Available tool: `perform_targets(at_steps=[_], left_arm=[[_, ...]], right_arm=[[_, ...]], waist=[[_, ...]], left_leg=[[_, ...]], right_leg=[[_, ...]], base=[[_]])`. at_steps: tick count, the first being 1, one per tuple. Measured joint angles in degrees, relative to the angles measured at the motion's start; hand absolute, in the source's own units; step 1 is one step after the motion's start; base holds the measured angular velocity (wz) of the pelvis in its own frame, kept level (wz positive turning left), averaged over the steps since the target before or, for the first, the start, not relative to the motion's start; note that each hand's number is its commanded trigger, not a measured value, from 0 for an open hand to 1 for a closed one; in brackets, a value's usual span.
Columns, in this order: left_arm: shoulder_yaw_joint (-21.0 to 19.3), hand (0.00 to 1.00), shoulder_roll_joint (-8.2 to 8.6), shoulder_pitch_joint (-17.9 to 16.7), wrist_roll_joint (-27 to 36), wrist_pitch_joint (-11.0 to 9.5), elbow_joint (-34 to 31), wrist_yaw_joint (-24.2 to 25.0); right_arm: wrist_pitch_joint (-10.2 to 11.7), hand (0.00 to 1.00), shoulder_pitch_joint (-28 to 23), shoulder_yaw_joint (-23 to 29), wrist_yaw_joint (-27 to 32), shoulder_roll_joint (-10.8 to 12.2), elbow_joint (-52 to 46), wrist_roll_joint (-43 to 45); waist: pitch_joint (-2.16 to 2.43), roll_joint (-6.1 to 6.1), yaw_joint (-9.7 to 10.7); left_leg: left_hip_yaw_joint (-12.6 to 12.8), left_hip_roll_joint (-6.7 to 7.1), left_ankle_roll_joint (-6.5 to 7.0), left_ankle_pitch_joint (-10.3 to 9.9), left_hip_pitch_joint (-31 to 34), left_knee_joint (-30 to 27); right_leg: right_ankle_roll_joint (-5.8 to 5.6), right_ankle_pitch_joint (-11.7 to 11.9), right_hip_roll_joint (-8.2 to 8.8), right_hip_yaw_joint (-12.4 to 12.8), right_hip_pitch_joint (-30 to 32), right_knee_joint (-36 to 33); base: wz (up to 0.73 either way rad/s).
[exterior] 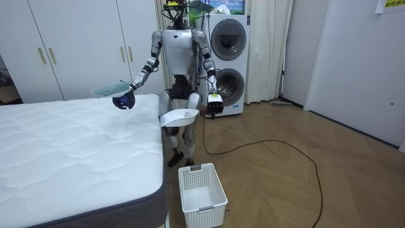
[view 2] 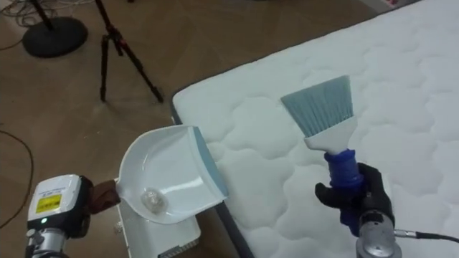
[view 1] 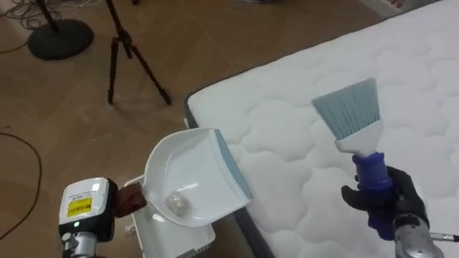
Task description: Clean bed
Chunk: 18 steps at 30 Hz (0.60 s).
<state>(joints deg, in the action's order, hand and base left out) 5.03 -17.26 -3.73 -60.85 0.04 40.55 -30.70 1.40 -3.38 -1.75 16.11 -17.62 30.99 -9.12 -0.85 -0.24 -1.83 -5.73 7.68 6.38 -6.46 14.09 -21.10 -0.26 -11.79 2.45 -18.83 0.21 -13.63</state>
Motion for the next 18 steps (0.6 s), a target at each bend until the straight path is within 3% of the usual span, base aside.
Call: perform_targets(at_steps=[1,2,3,4,5,6,8,10,12,14,15,18], left_arm=[[0.0,1.00,0.00,-0.1,0.0,0.0,0.0,0.0],[0.0,1.00,0.00,-0.2,-0.1,0.0,0.0,0.0],[-0.4,1.00,0.11,0.0,0.0,-0.2,-0.4,0.0],[-0.6,1.00,0.09,0.3,0.0,-0.3,-0.4,0.0],[-0.7,1.00,0.03,0.8,0.0,-0.4,-0.5,0.0],[-0.6,1.00,-0.16,0.6,0.0,-0.3,-0.5,0.0],[-0.4,1.00,-0.29,0.5,0.1,-0.3,-0.5,0.0],[-0.4,1.00,-0.49,0.6,0.1,-0.4,-0.5,-0.2],[-0.5,1.00,-1.19,0.8,0.0,-0.6,-0.5,-0.7],[-0.5,1.00,-1.80,0.9,0.0,-1.3,-0.5,-0.8],[-0.5,1.00,-2.25,1.2,0.0,-2.0,-0.5,-0.8],[-0.4,1.00,-3.49,1.5,0.4,-3.0,-0.5,-1.0]], right_arm=[[0.2,0.00,0.0,0.0,0.0,0.0,0.1,0.0],[0.3,0.00,-0.2,0.0,-0.1,0.1,0.4,0.0],[0.3,0.00,-0.3,0.4,-0.1,0.0,0.3,-0.1],[0.4,0.00,-0.2,0.8,0.0,0.1,0.2,0.0],[0.4,0.00,0.4,0.9,0.3,-0.1,0.3,-0.2],[0.4,0.00,0.1,0.8,0.2,0.1,0.4,-0.8],[0.4,0.00,-0.1,0.9,-0.1,0.1,0.4,-1.8],[0.4,0.00,-0.1,0.8,0.0,0.1,0.5,-1.9],[0.4,0.00,0.1,0.9,-0.4,0.1,1.8,-1.9],[0.4,0.00,0.1,1.0,-0.5,0.1,3.1,-2.0],[0.4,0.00,0.1,1.0,-0.5,0.0,3.8,-2.0],[0.4,0.00,0.1,0.9,-0.5,0.0,4.3,-2.4]], waist=[[0.10,-0.15,-0.1],[0.49,-0.93,0.2],[0.40,-2.32,1.3],[0.37,-1.61,1.3],[-0.29,-0.54,1.2],[-0.13,-0.45,1.3],[-0.09,-0.85,1.6],[-0.10,-0.82,1.5],[-0.10,-0.85,1.1],[-0.19,-0.67,1.1],[-0.31,-0.44,1.3],[-0.61,0.03,1.4]], left_leg=[[-1.6,0.93,-0.56,0.4,-0.3,0.7],[-4.6,2.97,-3.69,2.4,-1.8,4.4],[1.4,1.13,-4.51,1.8,-1.8,4.3],[6.7,-1.94,-3.44,-0.5,-0.8,1.0],[12.2,-4.63,-2.63,-3.0,1.2,-3.1],[10.3,-3.62,-1.49,-4.3,0.9,-3.3],[9.3,-2.04,-1.15,-3.7,-0.2,-1.1],[8.9,-1.35,-0.48,-3.3,-0.7,-0.5],[8.1,-0.66,2.93,-2.7,-0.9,-0.7],[6.4,-0.11,3.64,-3.0,-1.3,-1.1],[5.2,0.19,3.91,-3.3,-1.4,-1.7],[3.1,0.88,4.08,-3.4,-1.4,-2.3]], right_leg=[[0.04,-0.1,0.15,0.3,0.3,-0.1],[0.46,0.0,0.73,1.5,0.4,0.9],[0.25,0.9,3.02,-1.1,-0.1,1.8],[-0.07,0.5,3.08,-2.1,-0.1,0.7],[-0.91,-1.2,3.06,-2.6,0.7,-3.2],[-1.57,-2.6,3.25,-1.9,1.4,-5.2],[-1.96,-3.0,3.75,-0.4,1.8,-5.1],[-2.19,-3.1,3.94,1.0,1.8,-5.8],[-2.26,-4.1,4.36,2.6,2.3,-9.6],[-2.03,-4.4,4.49,3.4,3.9,-13.8],[-2.18,-4.8,4.52,5.7,5.5,-17.2],[-2.19,-5.1,3.27,10.4,9.9,-17.6]], base=[[0.20],[0.57],[0.64],[0.54],[0.32],[0.33],[0.34],[0.21],[0.25],[0.43],[0.49],[0.40]])
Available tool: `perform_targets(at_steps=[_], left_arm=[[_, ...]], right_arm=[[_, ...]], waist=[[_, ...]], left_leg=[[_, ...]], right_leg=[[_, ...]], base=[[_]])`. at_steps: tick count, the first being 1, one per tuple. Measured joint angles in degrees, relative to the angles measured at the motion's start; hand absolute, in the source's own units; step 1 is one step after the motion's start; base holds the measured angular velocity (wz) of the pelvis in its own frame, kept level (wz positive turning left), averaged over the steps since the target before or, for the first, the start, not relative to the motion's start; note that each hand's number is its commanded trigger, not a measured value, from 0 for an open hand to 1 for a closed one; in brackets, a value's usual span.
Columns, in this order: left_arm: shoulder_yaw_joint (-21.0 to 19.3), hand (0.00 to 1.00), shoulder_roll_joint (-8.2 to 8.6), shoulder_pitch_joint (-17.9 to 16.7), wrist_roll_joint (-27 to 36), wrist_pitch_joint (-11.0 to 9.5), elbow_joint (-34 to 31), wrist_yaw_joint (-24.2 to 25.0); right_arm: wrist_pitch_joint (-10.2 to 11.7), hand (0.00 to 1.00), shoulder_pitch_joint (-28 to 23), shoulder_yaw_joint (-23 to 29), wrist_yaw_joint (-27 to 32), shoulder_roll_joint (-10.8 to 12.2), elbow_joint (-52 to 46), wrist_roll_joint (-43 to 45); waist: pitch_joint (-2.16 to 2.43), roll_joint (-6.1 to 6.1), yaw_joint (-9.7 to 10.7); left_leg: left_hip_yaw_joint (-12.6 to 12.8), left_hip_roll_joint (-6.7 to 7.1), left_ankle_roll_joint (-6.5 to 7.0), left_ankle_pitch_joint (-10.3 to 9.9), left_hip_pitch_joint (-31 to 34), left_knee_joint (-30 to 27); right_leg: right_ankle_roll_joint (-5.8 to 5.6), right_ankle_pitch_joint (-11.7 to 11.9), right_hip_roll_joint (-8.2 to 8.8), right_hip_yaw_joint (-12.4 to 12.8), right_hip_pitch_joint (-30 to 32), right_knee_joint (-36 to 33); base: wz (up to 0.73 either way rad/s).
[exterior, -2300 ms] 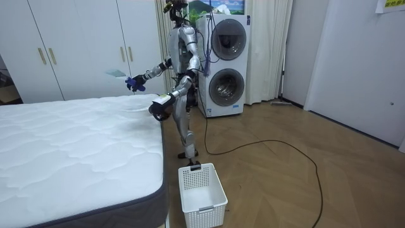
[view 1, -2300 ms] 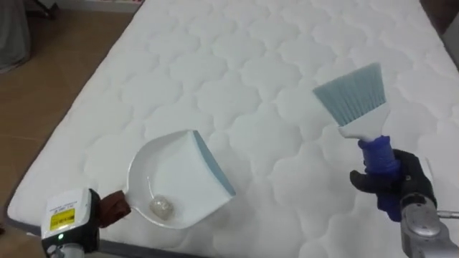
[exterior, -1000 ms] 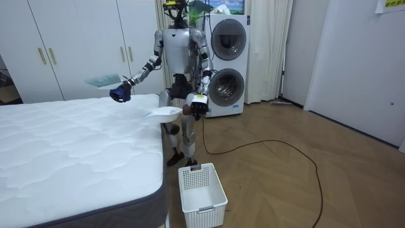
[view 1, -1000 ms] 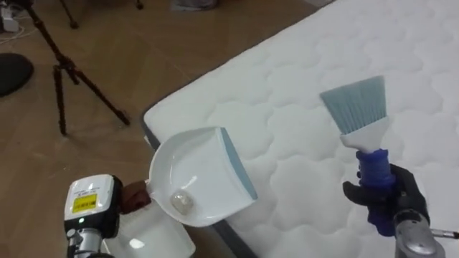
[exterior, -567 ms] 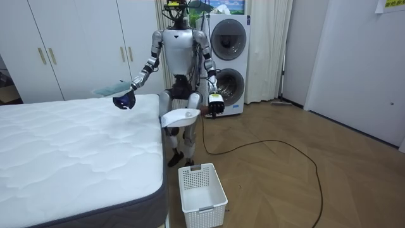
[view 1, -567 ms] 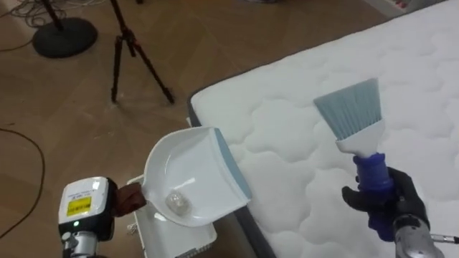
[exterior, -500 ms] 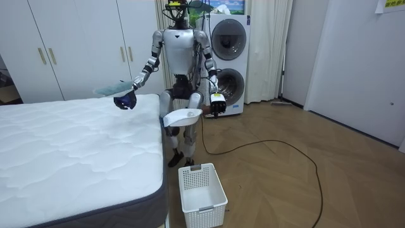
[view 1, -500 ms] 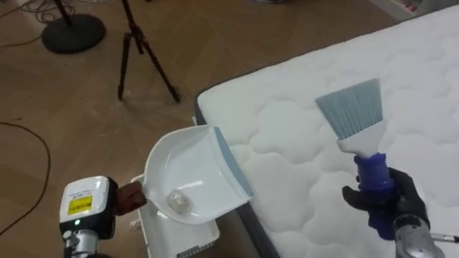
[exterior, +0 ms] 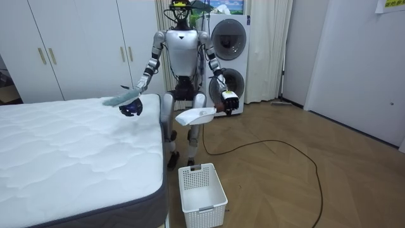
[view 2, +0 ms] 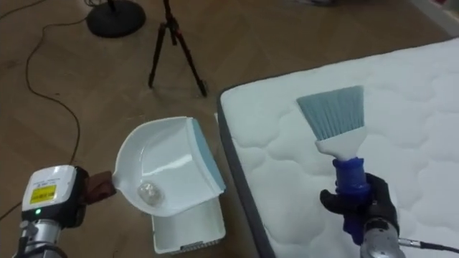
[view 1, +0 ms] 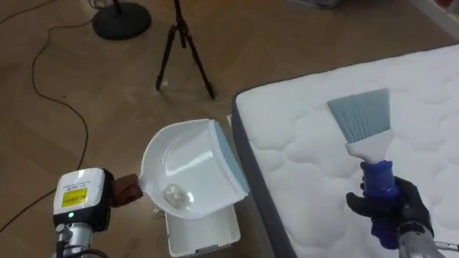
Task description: Clean bed
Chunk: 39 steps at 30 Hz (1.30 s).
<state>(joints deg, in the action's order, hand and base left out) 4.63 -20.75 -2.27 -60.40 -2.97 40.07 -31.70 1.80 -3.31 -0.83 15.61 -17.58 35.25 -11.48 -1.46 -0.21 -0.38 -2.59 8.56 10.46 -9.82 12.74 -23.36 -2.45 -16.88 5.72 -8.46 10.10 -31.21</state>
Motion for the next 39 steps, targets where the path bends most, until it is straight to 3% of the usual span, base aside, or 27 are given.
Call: perform_targets(at_steps=[2,4,6,7,9,12,16,19,21,22,25,29,33,39], left_arm=[[0.0,1.00,-0.54,0.1,0.1,0.1,0.1,0.0],[0.0,1.00,-0.67,0.3,0.1,0.2,0.1,0.0],[0.0,1.00,-0.87,0.2,0.1,0.3,0.1,0.0],[0.0,1.00,-1.03,0.2,0.1,0.3,0.1,0.0],[0.0,1.00,-1.57,0.2,0.1,0.5,0.0,0.1],[0.0,1.00,-2.82,0.3,-0.2,1.4,0.0,0.1],[0.0,1.00,-2.82,0.3,-0.1,2.3,0.6,-0.1],[0.0,1.00,-2.74,0.4,-0.2,3.2,1.0,-0.1],[0.1,1.00,-2.74,0.4,-0.2,4.7,1.7,-0.1],[0.1,1.00,-2.76,0.4,-0.2,5.6,1.9,-0.1],[0.1,1.00,-2.93,1.1,-0.1,6.6,1.9,-0.1],[1.5,1.00,-3.48,6.5,0.0,6.4,5.4,-0.4],[4.8,1.00,-6.85,9.2,0.0,6.3,7.9,-0.9],[5.0,1.00,-8.08,9.2,-0.5,6.5,9.4,-1.9]], right_arm=[[0.0,0.00,0.0,-0.1,0.1,0.0,0.2,-0.3],[0.0,0.00,0.0,-0.1,0.0,0.0,1.2,-0.3],[0.0,0.00,0.0,-0.1,-0.2,0.0,2.2,-0.5],[0.0,0.00,0.0,-0.1,-0.3,-0.1,2.2,-0.4],[0.0,0.00,0.1,0.0,-0.8,-1.0,2.2,-0.2],[0.0,0.00,0.4,0.0,-1.0,-1.1,2.0,0.2],[0.1,0.00,2.1,0.2,-2.1,-1.1,2.4,-0.4],[0.7,0.00,3.6,0.2,-2.1,-1.1,4.7,0.2],[0.8,0.00,5.0,0.1,-2.0,-1.0,7.7,0.5],[0.9,0.00,5.6,0.0,-1.7,-1.1,9.1,0.5],[1.4,0.00,5.8,-0.2,-0.4,-1.1,10.0,0.4],[2.7,0.00,6.9,-0.2,1.0,-1.1,11.2,0.4],[5.2,0.00,6.9,-0.2,2.1,-1.2,11.2,0.5],[6.1,0.00,7.2,-0.1,3.1,-2.4,13.8,0.4]], waist=[[-0.12,0.15,0.3],[-0.11,0.11,1.2],[-0.01,-0.05,1.9],[0.06,-0.17,1.9],[0.46,0.80,1.7],[0.45,0.81,1.4],[0.41,0.82,1.2],[0.19,0.73,1.5],[0.12,0.81,1.5],[0.09,0.84,1.4],[-0.22,1.34,1.7],[-0.47,2.04,1.8],[-0.52,2.66,2.4],[-0.54,4.98,3.7]], left_leg=[[-1.5,0.70,0.07,0.0,0.1,-0.3],[-3.2,1.59,0.01,0.0,0.0,-0.4],[-5.9,3.20,-0.03,0.0,-0.2,-0.6],[-6.2,3.53,-0.04,0.0,-0.2,-0.6],[-8.1,3.28,-0.32,-0.2,-0.1,-0.4],[-8.5,2.71,-0.74,-0.8,-0.5,-0.2],[-8.5,2.63,-1.03,-1.5,-1.2,-0.3],[-8.3,2.63,-3.66,-3.0,-1.4,-0.7],[-8.2,2.54,-8.13,-4.6,-1.0,-1.8],[-7.3,2.15,-8.67,-4.8,-0.8,-1.8],[-5.2,1.23,-8.51,-4.7,-0.1,-1.8],[-3.9,1.05,-7.81,-4.1,2.2,-1.7],[-2.6,1.06,-7.00,-3.2,2.5,-0.2],[-1.3,1.04,-7.19,-3.0,4.6,0.1]], right_leg=[[0.34,0.4,-0.97,0.7,3.2,1.2],[0.99,2.5,-1.75,1.1,5.8,3.7],[2.03,7.4,-1.88,1.4,7.0,5.6],[2.11,8.9,-1.94,1.5,6.9,5.9],[2.49,10.0,-2.85,0.7,5.7,7.7],[2.65,9.6,-2.76,-0.4,4.2,8.5],[2.54,8.6,-2.86,-0.2,3.6,8.4],[2.35,7.8,-2.75,-0.3,3.0,8.1],[2.37,7.7,-2.84,-0.2,2.8,8.3],[2.41,7.7,-2.73,-0.1,2.9,8.4],[2.59,7.5,-2.74,-0.7,3.1,8.5],[2.48,6.9,-2.29,-1.3,5.4,8.2],[2.53,6.2,-1.70,-1.1,6.8,7.2],[2.77,5.5,-1.28,-0.9,9.5,5.9]], base=[[0.55],[0.74],[0.71],[0.47],[0.34],[0.27],[0.03],[0.11],[-0.04],[-0.12],[0.12],[0.15],[0.10],[0.06]])
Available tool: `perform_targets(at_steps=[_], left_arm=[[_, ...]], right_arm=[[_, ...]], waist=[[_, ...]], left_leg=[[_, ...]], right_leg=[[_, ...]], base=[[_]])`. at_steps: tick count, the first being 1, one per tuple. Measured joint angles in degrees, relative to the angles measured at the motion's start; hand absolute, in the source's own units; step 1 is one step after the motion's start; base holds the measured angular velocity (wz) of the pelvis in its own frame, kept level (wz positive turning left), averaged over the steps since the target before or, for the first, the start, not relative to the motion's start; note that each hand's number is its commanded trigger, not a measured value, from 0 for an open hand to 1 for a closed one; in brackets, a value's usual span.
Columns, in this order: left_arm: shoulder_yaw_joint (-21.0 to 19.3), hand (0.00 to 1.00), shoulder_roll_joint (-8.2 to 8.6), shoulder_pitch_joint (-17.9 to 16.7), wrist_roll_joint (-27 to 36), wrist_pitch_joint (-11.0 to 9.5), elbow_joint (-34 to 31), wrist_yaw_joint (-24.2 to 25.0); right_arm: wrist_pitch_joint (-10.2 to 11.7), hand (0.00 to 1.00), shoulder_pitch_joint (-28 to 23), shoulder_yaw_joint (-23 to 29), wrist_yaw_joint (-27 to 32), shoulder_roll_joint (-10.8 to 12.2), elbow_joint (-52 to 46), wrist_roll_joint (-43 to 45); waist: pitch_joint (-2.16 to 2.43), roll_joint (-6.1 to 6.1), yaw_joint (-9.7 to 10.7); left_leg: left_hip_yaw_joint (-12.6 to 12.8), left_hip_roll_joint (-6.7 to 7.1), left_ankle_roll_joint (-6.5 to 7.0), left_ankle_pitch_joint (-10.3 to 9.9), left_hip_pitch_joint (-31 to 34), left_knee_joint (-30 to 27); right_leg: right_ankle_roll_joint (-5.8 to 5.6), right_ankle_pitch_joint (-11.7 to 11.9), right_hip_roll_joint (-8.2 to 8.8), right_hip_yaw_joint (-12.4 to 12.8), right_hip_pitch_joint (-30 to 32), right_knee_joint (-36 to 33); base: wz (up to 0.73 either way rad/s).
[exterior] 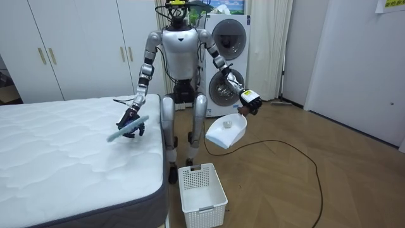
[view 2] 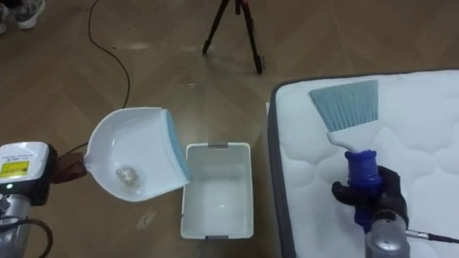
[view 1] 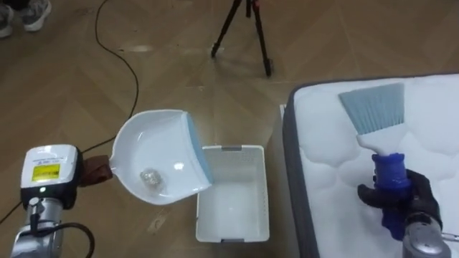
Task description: Clean bed
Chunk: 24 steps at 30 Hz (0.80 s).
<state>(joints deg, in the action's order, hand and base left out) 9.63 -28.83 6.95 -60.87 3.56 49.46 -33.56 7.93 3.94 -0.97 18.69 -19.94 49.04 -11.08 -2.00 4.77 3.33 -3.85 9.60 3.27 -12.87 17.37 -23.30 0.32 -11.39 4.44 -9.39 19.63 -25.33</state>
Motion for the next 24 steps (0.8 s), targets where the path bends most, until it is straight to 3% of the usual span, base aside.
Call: perform_targets(at_steps=[2,3,4,5,6,7,9,13,18,24], left_arm=[[0.0,1.00,-0.25,0.3,-0.8,0.2,0.0,0.0],[0.7,1.00,-0.27,1.4,-1.2,0.1,0.5,-0.1],[1.8,1.00,-0.34,2.7,-1.1,-0.1,1.2,-0.1],[3.4,1.00,-1.20,4.6,-0.8,-0.7,1.2,-0.2],[5.1,1.00,-2.92,6.9,-1.0,-1.5,1.3,-0.3],[6.4,1.00,-3.56,7.5,-1.2,-1.5,1.1,-0.7],[6.5,1.00,-4.06,6.9,-2.6,-1.7,1.4,-1.0],[6.6,1.00,-5.33,6.9,-5.1,-1.6,2.3,-1.6],[7.7,1.00,-6.11,7.0,-5.1,-1.5,2.1,-2.5],[8.6,1.00,-6.46,7.0,-5.1,-1.5,1.7,-2.7]], right_arm=[[0.3,0.00,1.0,0.0,0.0,0.0,1.7,0.1],[0.3,0.00,1.8,0.0,0.1,0.0,3.0,0.1],[0.4,0.00,1.8,0.1,0.3,0.0,3.7,0.1],[0.4,0.00,2.0,0.1,0.7,0.0,4.3,-0.1],[0.4,0.00,2.1,0.1,0.6,0.1,4.3,-0.7],[0.4,0.00,2.4,0.0,0.5,-0.1,4.0,-0.7],[0.4,0.00,3.1,-0.1,0.5,-0.2,4.0,-0.7],[0.1,0.00,4.5,-0.2,0.5,-0.2,3.8,-0.4],[0.2,0.00,4.4,-1.7,0.5,-0.9,2.7,-0.4],[0.1,0.00,3.9,-2.3,0.4,-1.0,2.1,-0.1]], waist=[[-0.07,0.13,0.4],[-0.27,-0.02,1.2],[-0.71,-0.65,1.1],[-0.40,0.13,1.1],[-0.54,0.00,1.1],[-0.60,-0.13,1.0],[-0.65,-0.05,0.6],[-0.75,0.64,1.0],[-0.60,1.91,1.7],[-0.58,1.94,2.4]], left_leg=[[3.0,0.02,-1.62,1.0,1.4,-0.5],[6.1,0.17,-3.97,2.1,4.7,-4.8],[7.8,-0.20,-3.30,1.5,7.0,-7.3],[8.3,-4.21,-1.99,1.0,10.9,-5.8],[9.1,-7.96,-0.05,2.6,14.9,-8.0],[11.2,-7.84,2.17,2.4,16.2,-9.4],[12.2,-7.72,2.90,2.3,16.8,-8.8],[12.7,-7.78,2.98,2.4,17.4,-8.4],[13.1,-7.74,2.77,2.7,17.4,-8.3],[13.3,-7.76,2.67,2.8,17.4,-8.2]], right_leg=[[0.14,-0.2,1.11,0.0,1.6,-1.7],[0.16,-0.5,2.37,1.4,1.8,-1.9],[-0.24,-0.7,2.77,3.1,2.0,-2.3],[-0.95,-1.3,2.28,3.7,4.2,-4.8],[-2.20,-4.1,2.23,4.4,7.2,-9.2],[-3.03,-5.6,2.87,4.5,9.5,-11.4],[-3.17,-5.8,3.45,3.7,10.8,-11.4],[-2.17,-5.8,3.67,1.5,11.5,-11.5],[-1.67,-6.0,4.36,1.5,12.2,-12.7],[-1.62,-6.2,4.37,1.5,12.2,-12.6]], base=[[0.14],[0.43],[0.55],[0.51],[0.49],[0.30],[-0.12],[-0.09],[-0.02],[0.00]])
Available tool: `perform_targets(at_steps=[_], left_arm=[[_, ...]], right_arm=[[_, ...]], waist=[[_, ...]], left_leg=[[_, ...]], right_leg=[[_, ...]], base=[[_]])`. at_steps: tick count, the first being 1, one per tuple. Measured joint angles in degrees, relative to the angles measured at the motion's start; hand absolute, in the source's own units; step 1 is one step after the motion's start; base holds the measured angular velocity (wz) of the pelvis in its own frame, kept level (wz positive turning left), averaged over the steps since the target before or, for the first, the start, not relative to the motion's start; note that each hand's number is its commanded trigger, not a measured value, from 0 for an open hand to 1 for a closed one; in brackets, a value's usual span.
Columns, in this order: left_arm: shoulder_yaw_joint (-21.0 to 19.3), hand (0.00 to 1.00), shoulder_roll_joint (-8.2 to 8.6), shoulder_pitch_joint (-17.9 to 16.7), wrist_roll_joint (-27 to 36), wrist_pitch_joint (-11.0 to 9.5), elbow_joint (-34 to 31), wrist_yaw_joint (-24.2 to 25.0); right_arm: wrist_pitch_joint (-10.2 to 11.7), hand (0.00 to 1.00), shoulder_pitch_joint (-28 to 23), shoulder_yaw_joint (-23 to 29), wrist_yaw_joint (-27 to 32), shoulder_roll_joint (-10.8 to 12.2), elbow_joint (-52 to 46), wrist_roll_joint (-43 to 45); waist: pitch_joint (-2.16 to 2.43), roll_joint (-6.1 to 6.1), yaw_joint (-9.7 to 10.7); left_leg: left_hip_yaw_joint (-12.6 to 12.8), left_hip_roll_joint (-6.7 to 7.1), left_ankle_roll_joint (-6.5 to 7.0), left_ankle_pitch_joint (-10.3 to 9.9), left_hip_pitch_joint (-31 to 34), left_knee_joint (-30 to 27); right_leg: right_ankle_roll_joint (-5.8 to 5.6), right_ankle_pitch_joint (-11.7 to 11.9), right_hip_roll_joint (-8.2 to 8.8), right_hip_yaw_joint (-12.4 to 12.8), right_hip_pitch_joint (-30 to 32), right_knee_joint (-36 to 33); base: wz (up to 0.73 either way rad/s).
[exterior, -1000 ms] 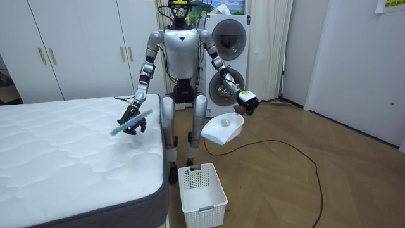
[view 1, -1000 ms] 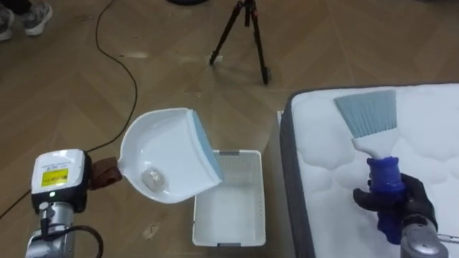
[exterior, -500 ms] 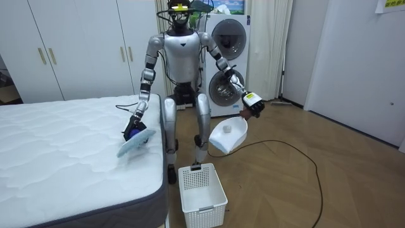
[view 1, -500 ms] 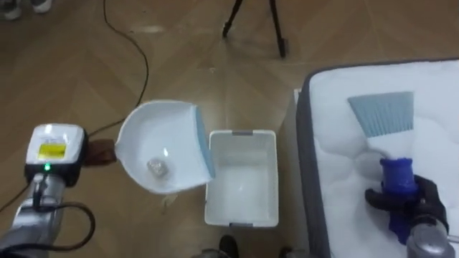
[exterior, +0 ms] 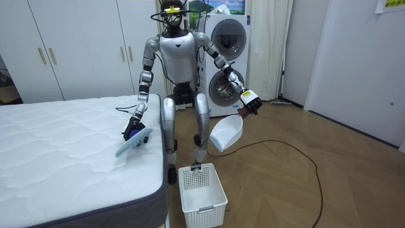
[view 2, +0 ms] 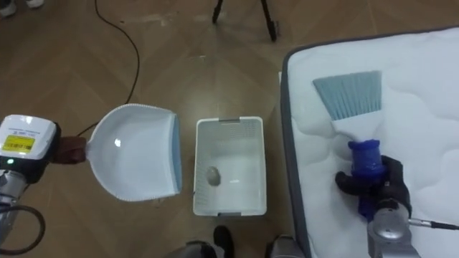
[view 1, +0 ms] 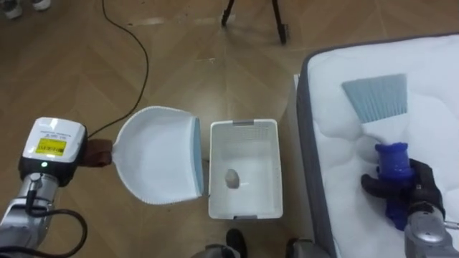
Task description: Clean bed
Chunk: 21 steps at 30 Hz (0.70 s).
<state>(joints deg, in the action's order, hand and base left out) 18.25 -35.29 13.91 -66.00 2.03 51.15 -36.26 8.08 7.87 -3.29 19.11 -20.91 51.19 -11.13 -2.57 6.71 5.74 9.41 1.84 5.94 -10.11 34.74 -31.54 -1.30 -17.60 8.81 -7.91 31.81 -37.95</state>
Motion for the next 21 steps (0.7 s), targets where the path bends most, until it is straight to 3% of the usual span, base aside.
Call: perform_targets(at_steps=[21], left_arm=[[2.2,1.00,-0.16,0.5,-2.3,0.2,-0.3,-1.8]], right_arm=[[0.0,0.00,-0.3,-0.5,0.0,0.2,-0.4,-0.7]], waist=[[-0.02,0.43,0.4]], left_leg=[[0.3,-0.11,-0.05,0.0,-1.3,1.3]], right_leg=[[0.08,0.1,-0.12,-0.1,-1.0,1.0]], base=[[0.00]])
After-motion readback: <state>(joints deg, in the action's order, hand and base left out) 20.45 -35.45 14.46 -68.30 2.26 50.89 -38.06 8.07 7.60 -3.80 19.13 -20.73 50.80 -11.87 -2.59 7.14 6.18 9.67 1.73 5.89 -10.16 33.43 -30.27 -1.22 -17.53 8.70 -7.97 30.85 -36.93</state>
